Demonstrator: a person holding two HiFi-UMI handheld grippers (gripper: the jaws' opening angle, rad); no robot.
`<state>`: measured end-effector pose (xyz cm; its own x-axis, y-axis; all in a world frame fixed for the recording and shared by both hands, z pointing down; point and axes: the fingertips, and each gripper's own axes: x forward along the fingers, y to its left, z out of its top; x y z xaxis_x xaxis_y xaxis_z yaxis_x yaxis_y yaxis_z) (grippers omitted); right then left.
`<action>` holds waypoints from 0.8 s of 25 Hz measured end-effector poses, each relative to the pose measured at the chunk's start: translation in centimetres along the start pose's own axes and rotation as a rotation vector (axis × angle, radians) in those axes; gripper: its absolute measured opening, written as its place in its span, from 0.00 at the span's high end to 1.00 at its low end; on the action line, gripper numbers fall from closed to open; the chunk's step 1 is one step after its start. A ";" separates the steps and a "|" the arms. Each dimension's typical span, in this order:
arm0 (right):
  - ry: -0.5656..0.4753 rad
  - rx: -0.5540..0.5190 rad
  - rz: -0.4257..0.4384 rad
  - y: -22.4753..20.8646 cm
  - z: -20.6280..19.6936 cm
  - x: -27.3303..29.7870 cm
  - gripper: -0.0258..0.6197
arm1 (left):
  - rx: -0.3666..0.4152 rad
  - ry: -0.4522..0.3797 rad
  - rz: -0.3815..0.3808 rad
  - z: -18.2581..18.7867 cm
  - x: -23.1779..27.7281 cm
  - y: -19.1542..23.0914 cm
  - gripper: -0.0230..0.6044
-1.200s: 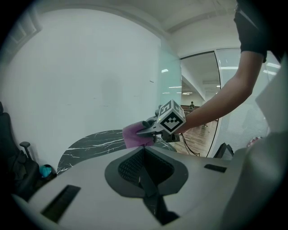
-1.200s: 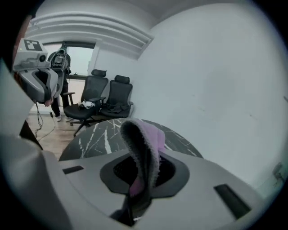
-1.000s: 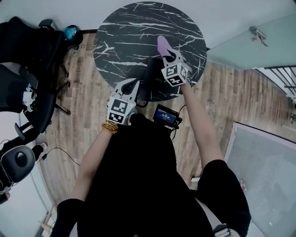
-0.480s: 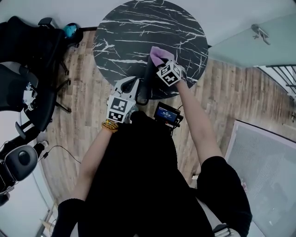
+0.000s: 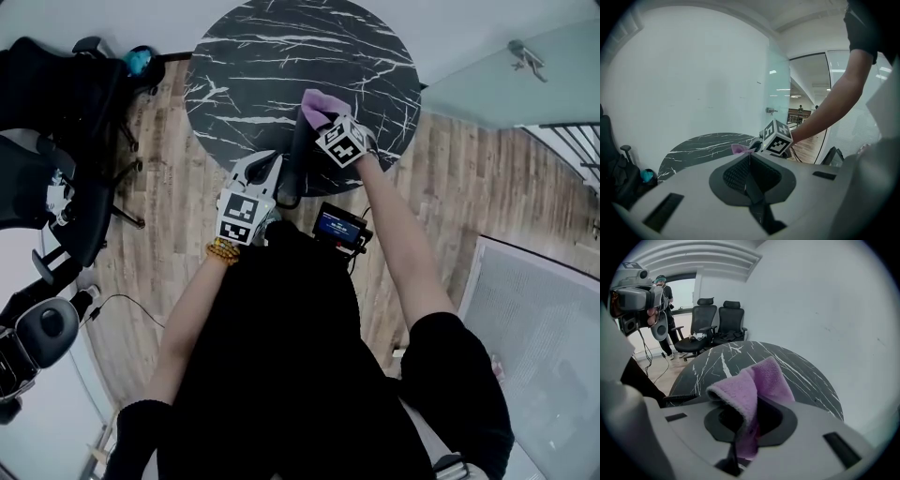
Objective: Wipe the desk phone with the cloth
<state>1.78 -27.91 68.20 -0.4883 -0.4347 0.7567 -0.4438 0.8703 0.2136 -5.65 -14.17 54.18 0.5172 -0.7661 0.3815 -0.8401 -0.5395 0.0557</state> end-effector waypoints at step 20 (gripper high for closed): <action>-0.008 0.030 -0.016 0.7 -0.6 -0.1 0.87 | -0.014 -0.001 0.005 0.5 1.2 0.9 0.94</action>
<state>1.91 -27.10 68.64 -0.4873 -0.4503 0.7481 -0.4734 0.8562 0.2070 -5.70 -15.72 54.25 0.5132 -0.7690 0.3812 -0.8449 -0.5308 0.0667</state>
